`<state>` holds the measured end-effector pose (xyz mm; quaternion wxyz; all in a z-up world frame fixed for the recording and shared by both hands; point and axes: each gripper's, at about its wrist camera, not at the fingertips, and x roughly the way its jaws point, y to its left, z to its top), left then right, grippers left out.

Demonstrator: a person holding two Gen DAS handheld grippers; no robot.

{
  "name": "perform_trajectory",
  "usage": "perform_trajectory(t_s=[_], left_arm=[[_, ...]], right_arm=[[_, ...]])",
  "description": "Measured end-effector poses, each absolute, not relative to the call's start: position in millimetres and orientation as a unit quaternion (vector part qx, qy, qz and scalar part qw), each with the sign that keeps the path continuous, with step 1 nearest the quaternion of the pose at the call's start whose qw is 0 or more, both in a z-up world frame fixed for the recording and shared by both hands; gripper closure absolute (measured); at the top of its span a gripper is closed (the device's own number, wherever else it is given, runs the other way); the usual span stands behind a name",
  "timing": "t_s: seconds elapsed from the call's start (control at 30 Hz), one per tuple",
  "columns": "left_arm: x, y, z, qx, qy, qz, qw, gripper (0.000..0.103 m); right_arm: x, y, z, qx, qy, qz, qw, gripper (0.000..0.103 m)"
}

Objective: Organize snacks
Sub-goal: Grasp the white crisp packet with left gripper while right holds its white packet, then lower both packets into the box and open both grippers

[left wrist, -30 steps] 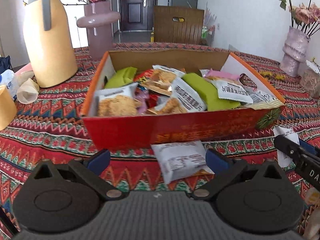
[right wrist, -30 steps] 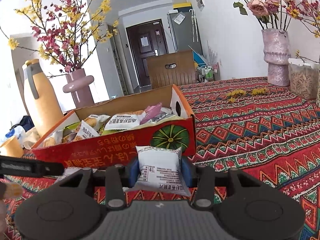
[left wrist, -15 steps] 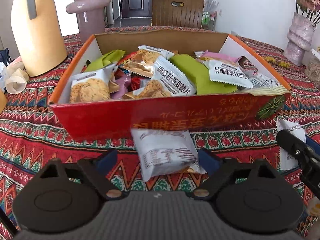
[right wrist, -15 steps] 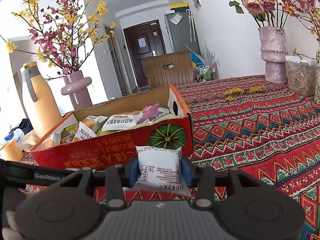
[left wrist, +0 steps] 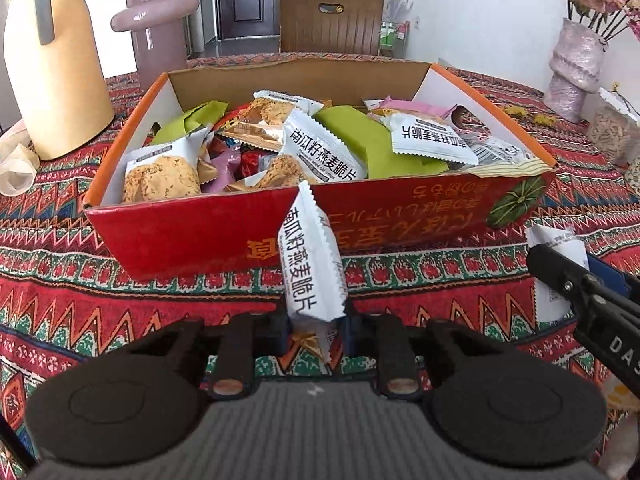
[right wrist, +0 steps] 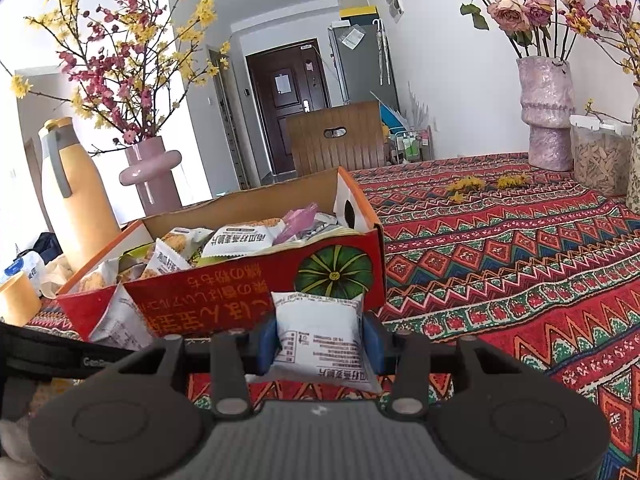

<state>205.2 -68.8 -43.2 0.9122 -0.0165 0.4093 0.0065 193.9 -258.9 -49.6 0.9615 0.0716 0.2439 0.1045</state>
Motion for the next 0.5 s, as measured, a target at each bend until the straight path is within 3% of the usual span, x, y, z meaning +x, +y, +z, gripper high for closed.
perform_trajectory(t_s=[0.27, 0.5], left_arm=[[185.3, -59.4, -24.2, -0.02, 0.376, -0.014, 0.926, 0.08], [175.6, -50.7, 21.7, -0.028, 0.306, -0.027, 0.951, 0.08]], right_arm=[[187.4, -252.2, -43.1, 0.053, 0.234, 0.11, 0.964, 0.06], [182.4, -232.7, 1.2, 0.024, 0.187, 0.137, 0.973, 0.06]])
